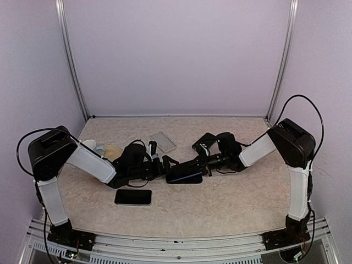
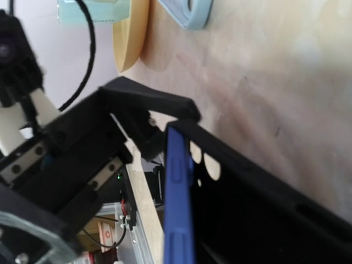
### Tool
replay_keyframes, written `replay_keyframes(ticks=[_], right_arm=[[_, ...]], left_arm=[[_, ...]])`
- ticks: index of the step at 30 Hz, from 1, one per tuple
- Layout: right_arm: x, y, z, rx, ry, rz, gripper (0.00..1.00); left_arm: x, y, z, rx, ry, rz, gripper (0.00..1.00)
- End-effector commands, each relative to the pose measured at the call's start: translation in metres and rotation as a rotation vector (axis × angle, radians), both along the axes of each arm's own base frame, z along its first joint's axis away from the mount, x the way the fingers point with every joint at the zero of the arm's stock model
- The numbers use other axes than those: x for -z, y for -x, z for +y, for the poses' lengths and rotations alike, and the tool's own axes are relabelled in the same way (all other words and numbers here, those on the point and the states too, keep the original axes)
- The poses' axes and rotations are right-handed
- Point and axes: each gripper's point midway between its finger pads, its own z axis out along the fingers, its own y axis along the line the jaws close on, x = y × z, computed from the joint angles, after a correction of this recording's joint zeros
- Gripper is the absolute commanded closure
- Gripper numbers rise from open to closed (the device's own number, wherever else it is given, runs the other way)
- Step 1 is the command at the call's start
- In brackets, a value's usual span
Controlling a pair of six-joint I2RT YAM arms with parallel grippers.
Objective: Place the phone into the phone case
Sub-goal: Install the phone on the phone case.
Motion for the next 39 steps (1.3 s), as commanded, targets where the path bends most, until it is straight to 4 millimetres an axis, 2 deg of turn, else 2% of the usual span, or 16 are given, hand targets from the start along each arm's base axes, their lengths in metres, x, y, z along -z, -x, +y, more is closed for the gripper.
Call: replay_keyframes(ticks=[1,5,12,20,29,39], right_arm=[[-0.037,0.0,0.002,-0.03,-0.083,-0.085,1.0],[-0.037,0.0,0.003,-0.03,-0.085,-0.086,1.0],[-0.037,0.0,0.003,-0.033,-0.087,-0.091,1.0],[-0.039,0.0,0.003,-0.037,-0.098,-0.105,1.0],[-0.032,0.003,0.002,-0.045,-0.1,-0.1,1.0],[-0.03,0.006,0.001,-0.052,-0.102,-0.097,1.0]], left_arm=[[0.013,0.001,0.0,0.006,-0.008,0.044,0.01],[0.017,0.003,0.0,0.005,-0.015,0.056,0.01],[0.005,0.01,-0.019,0.079,0.076,0.051,0.04],[-0.005,0.016,-0.03,0.14,0.147,0.046,0.08],[-0.025,0.02,-0.04,0.2,0.23,0.005,0.16],[-0.051,0.031,-0.039,0.254,0.343,-0.052,0.27]])
